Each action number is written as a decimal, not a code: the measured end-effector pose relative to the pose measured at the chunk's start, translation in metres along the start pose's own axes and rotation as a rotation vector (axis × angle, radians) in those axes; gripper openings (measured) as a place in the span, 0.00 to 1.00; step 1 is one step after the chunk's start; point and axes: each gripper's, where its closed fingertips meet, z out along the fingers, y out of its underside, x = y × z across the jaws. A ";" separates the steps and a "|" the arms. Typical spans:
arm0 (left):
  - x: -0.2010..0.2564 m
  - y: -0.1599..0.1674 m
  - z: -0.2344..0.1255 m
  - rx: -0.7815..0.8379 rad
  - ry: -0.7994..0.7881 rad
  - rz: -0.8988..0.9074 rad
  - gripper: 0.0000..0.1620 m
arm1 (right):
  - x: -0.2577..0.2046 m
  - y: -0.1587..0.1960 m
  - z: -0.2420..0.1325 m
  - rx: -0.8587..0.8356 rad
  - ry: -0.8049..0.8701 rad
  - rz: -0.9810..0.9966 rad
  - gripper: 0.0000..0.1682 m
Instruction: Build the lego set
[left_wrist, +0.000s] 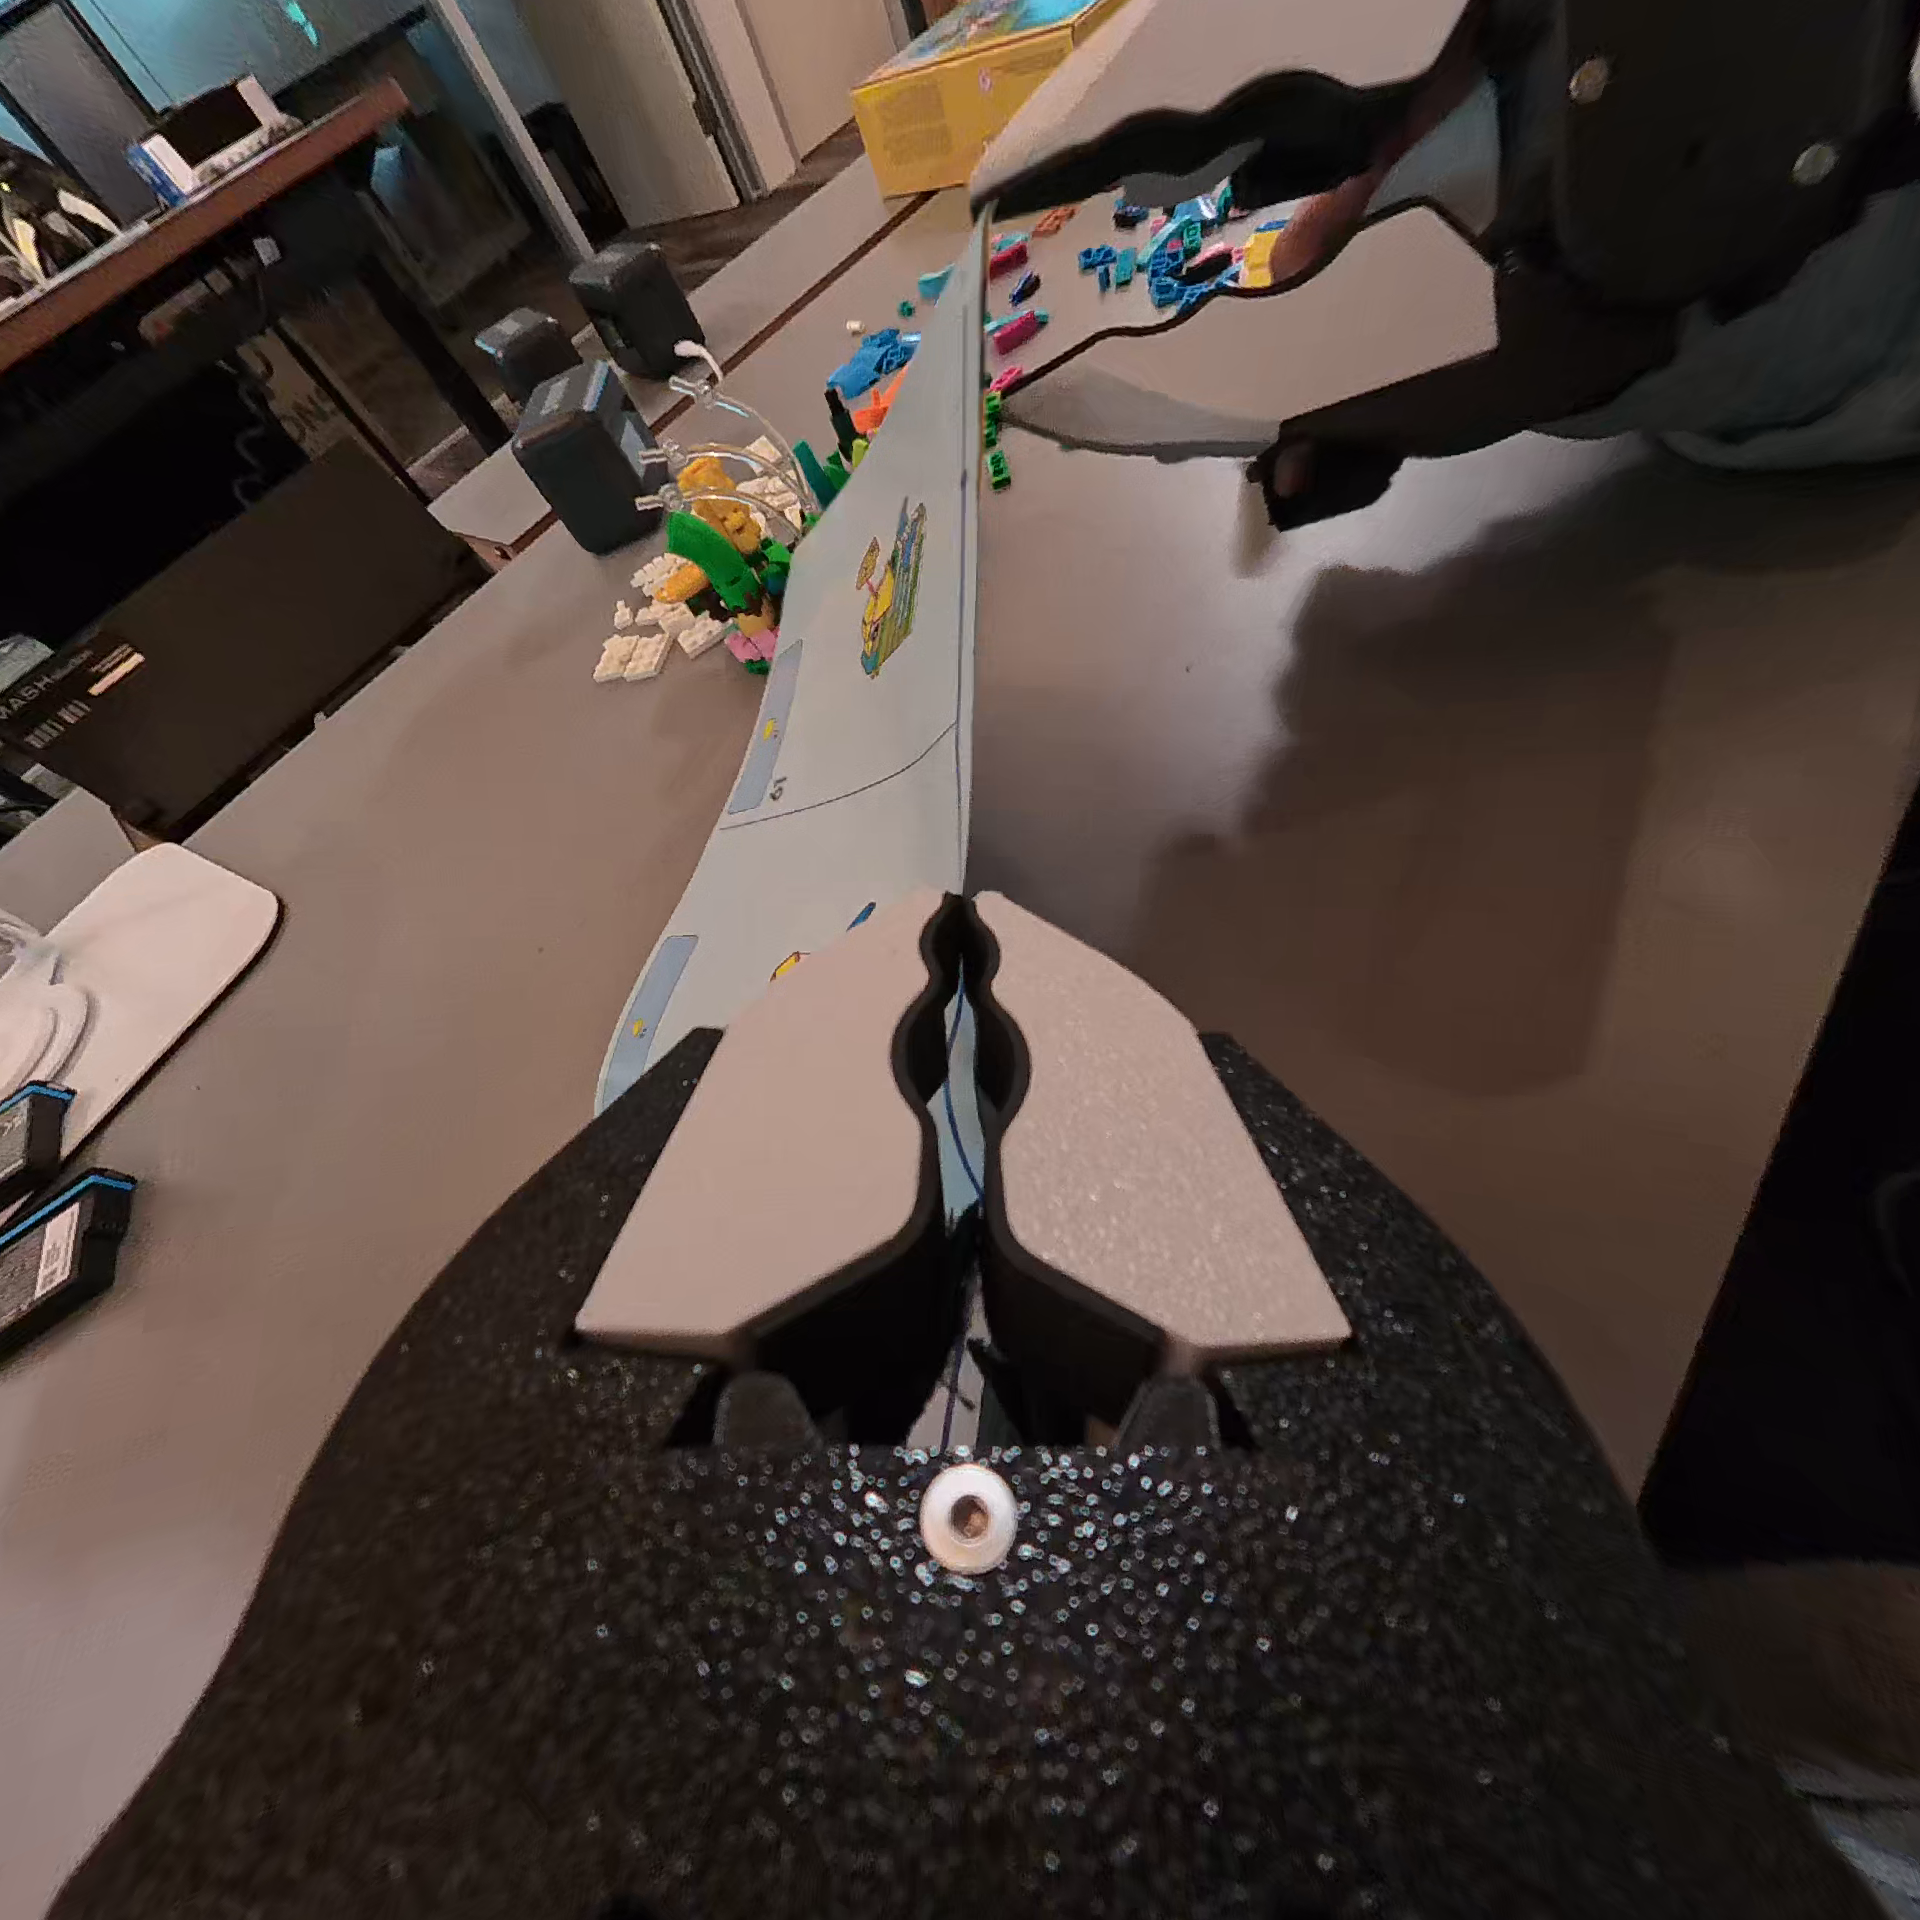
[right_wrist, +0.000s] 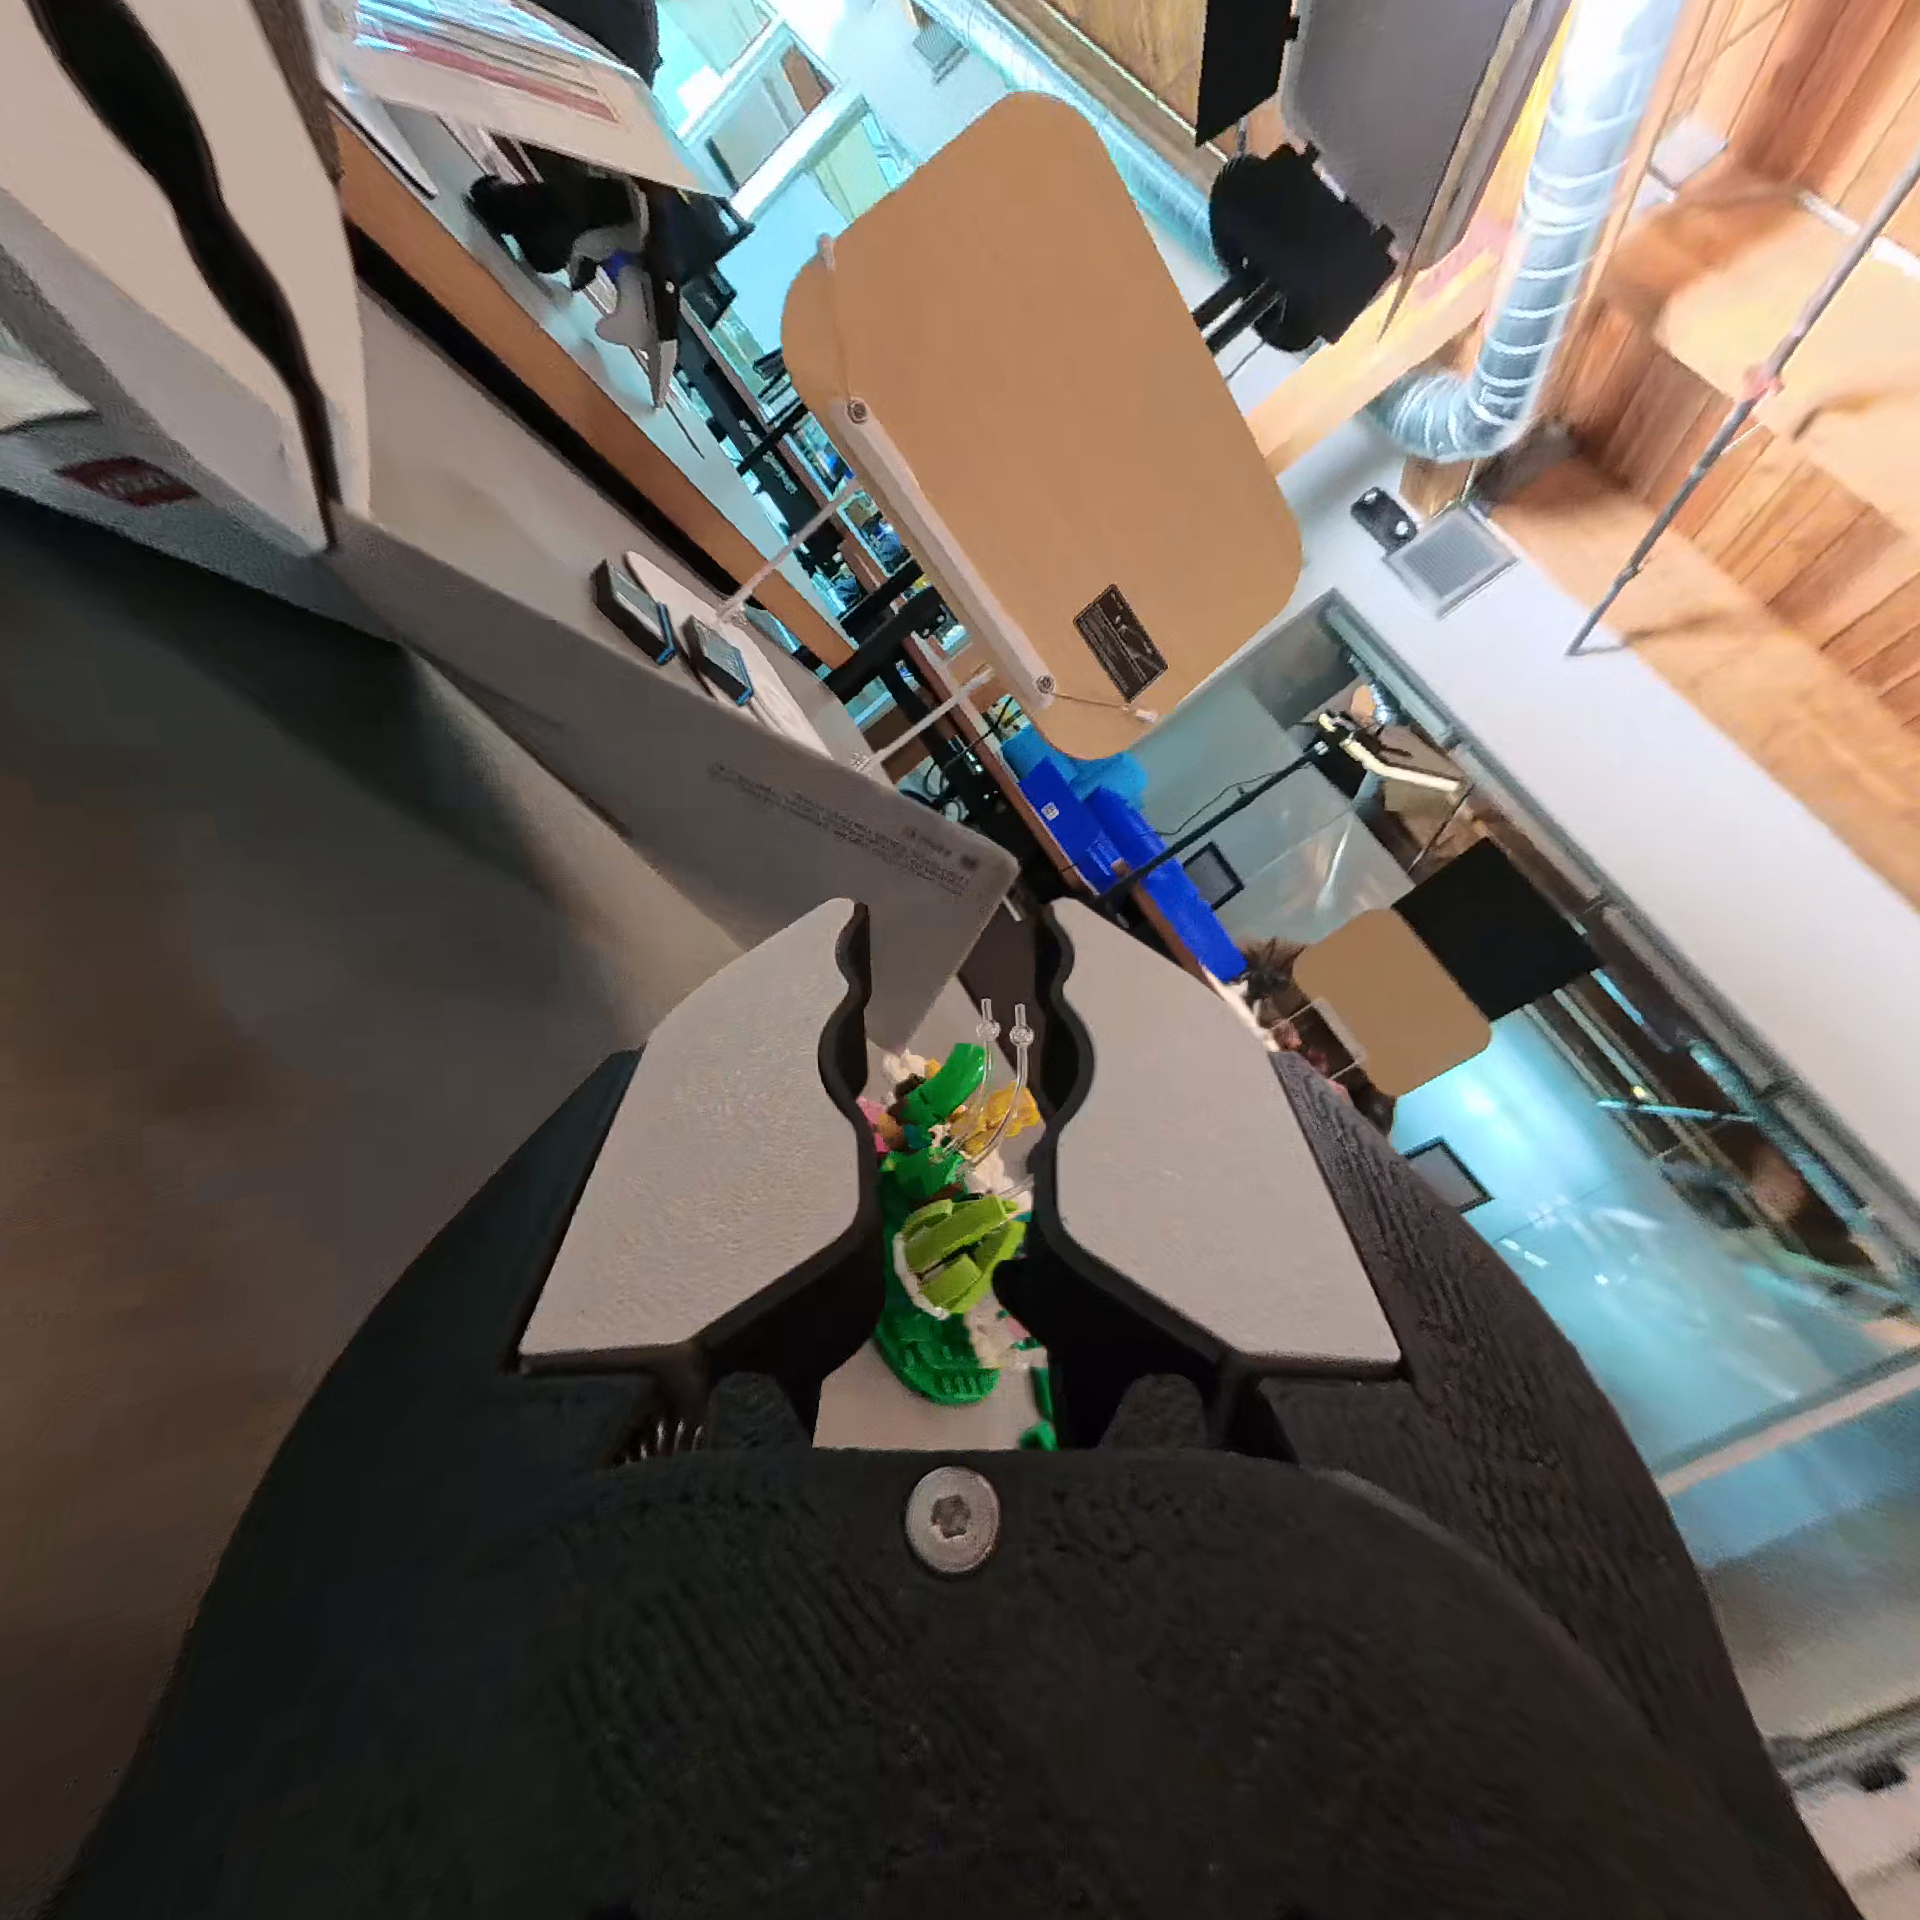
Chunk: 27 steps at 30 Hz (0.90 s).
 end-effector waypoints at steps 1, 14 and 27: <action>0.001 0.000 -0.001 0.002 0.004 0.006 0.00 | 0.000 -0.001 0.000 0.009 0.006 -0.016 0.16; 0.002 0.000 -0.001 -0.007 0.013 0.017 0.00 | 0.005 -0.009 0.003 0.055 0.018 -0.043 0.10; 0.007 0.002 0.000 -0.030 0.032 0.037 0.00 | 0.005 -0.007 0.003 0.051 0.009 -0.051 0.09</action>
